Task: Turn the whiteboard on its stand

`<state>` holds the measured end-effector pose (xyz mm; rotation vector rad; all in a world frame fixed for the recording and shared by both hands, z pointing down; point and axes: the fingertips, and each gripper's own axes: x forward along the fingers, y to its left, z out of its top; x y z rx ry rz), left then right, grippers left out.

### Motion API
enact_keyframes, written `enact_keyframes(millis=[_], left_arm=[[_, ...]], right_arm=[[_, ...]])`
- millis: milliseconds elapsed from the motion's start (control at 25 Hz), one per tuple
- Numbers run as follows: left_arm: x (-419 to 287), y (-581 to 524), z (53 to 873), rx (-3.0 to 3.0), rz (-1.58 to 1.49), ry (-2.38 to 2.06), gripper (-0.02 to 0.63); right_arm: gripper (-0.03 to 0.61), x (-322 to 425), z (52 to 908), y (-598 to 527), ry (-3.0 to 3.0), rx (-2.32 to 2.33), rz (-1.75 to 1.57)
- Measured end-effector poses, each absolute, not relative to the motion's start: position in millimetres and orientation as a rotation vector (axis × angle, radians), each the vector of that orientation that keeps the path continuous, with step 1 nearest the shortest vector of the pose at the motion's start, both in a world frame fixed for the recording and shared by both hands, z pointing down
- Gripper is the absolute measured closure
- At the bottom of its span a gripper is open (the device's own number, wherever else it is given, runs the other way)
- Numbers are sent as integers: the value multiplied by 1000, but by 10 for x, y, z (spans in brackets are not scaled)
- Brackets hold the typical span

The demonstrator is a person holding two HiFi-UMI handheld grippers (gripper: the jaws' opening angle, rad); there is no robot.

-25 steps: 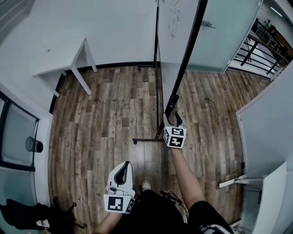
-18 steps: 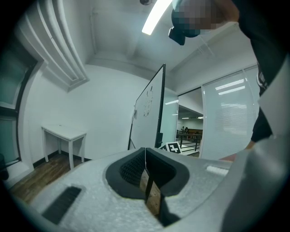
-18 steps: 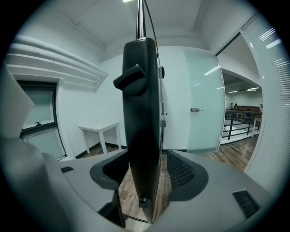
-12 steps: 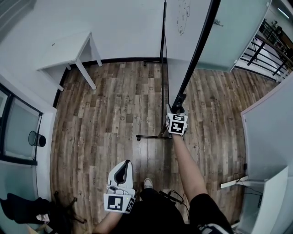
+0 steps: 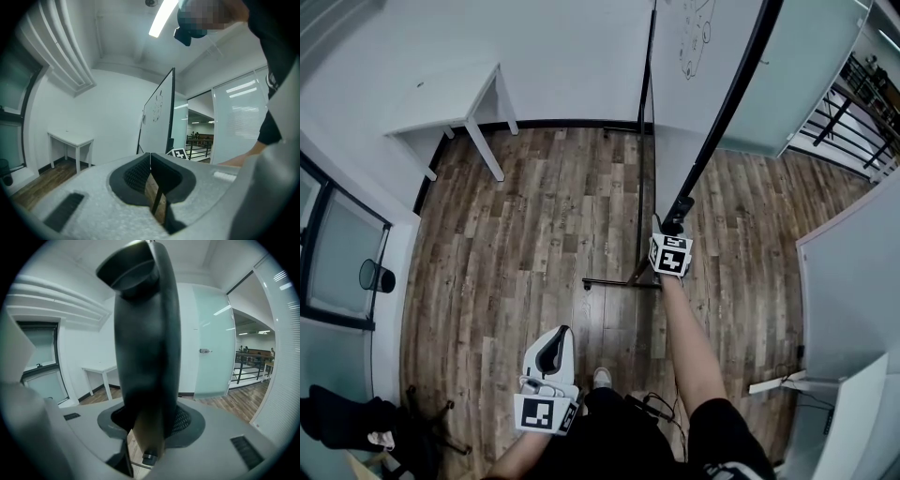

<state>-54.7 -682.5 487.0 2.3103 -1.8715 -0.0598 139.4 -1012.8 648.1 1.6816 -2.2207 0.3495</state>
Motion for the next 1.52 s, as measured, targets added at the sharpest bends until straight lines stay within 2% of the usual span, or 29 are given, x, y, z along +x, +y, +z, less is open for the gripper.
enact_keyframes(millis=[360,880,1520], left_arm=[[-630,-6603,4886,2309,-71,-1869,595],[-665,-6138,4829,2347,-103,-1821,595],[-956,-5335,4762,2371,-110,-1830,595]], right_arm=[[415,1404,6473,-9877,-2227,1706,291],[416,1359,6478,-8943,-2221,1693,307],[416,742,6514,-8001,-2238,1689,346]])
